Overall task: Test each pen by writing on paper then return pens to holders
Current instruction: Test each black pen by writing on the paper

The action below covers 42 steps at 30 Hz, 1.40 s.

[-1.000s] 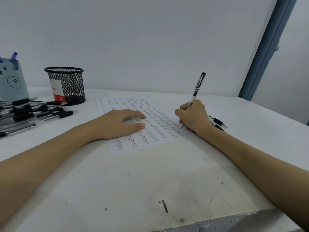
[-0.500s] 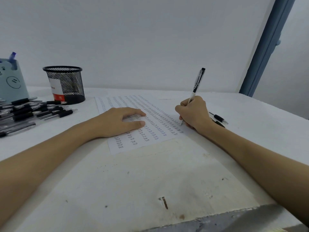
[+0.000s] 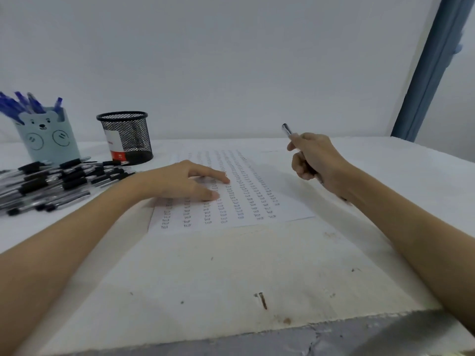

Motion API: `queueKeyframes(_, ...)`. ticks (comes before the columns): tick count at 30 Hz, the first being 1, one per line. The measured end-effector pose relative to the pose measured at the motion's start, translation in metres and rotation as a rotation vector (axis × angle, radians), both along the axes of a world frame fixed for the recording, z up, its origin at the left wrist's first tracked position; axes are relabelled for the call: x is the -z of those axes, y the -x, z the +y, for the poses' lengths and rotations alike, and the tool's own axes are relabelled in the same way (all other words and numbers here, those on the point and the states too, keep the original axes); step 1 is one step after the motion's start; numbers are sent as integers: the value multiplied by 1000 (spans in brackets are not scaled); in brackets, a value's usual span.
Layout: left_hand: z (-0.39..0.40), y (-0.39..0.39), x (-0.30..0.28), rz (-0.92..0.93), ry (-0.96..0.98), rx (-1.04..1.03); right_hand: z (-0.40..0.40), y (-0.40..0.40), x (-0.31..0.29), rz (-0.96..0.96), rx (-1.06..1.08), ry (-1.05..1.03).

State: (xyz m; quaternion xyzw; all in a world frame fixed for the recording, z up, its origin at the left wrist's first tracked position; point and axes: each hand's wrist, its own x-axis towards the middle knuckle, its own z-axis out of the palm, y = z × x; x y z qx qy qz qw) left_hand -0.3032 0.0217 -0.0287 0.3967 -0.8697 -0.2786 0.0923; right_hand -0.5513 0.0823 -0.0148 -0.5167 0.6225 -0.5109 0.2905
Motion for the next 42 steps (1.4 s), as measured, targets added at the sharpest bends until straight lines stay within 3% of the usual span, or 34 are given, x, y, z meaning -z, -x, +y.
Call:
queueKeyframes(14, 2, -3, -4, 17, -67, 53, -3, 9, -5, -2, 3, -79)
queueKeyframes(20, -6, -5, 2, 10, -4, 45, -4, 24, 0, 502, 143, -93)
queueKeyframes(24, -10, -4, 5, 20, 25, 35, -4, 29, 7, 722, 187, -176)
queueKeyframes(34, 11, -5, -3, 0, 105, -30, -14, 42, 18, 839, 249, -153)
queueKeyframes(42, 60, -99, 0, 54, 274, -211, -4, 22, 7, 879, 282, -108)
